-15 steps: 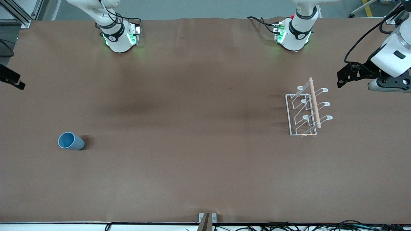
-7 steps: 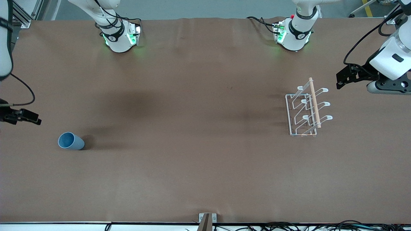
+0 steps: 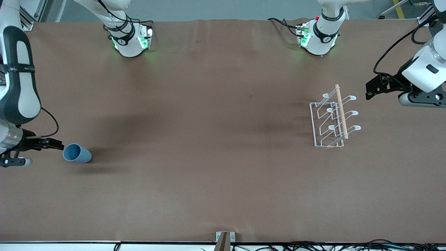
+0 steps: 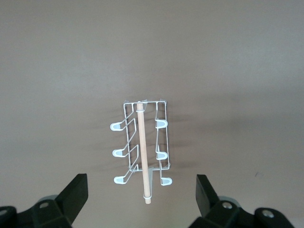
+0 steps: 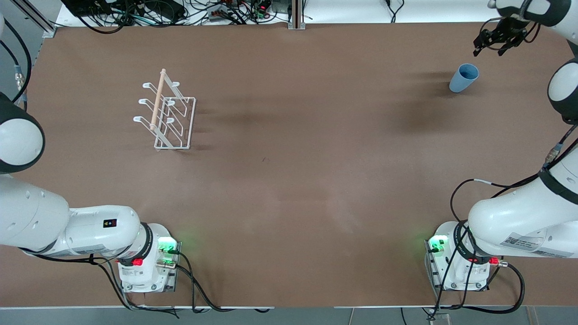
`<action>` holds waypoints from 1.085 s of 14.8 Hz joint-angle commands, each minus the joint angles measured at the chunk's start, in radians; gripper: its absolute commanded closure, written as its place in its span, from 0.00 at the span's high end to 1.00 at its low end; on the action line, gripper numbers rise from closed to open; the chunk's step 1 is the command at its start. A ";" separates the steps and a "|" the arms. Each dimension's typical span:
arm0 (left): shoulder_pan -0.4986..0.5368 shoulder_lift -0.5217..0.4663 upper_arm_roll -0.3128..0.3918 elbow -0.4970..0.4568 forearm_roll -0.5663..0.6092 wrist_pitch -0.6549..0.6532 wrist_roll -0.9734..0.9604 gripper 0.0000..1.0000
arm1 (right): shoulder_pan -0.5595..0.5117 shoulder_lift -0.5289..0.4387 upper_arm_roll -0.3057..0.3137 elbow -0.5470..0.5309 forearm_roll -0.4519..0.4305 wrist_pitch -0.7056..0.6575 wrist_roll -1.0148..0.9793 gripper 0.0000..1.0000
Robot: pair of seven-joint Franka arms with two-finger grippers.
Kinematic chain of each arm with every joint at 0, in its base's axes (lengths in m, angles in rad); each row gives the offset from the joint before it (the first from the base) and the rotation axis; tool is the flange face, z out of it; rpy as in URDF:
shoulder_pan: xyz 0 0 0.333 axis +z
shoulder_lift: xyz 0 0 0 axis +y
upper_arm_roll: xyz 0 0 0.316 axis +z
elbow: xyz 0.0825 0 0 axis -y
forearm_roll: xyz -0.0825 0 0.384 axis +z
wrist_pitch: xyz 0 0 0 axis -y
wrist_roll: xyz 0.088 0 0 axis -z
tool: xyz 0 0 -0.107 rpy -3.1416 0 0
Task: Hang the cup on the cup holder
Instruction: 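Lower the right gripper around the blue cup and close it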
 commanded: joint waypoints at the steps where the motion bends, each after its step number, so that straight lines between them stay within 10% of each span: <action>1: 0.004 0.001 -0.002 0.026 -0.003 -0.013 0.009 1.00 | -0.017 0.046 0.011 0.004 0.008 0.054 -0.047 0.96; 9: 0.008 0.006 -0.002 0.023 -0.005 -0.014 0.012 1.00 | -0.037 0.128 0.014 -0.028 0.008 0.131 -0.076 0.83; 13: -0.002 0.007 -0.002 0.021 0.003 -0.014 0.012 1.00 | -0.028 0.129 0.014 -0.063 0.008 0.172 -0.076 0.04; 16: -0.002 0.007 -0.003 0.020 0.006 -0.014 0.029 1.00 | -0.026 0.128 0.016 -0.066 0.008 0.165 -0.075 0.00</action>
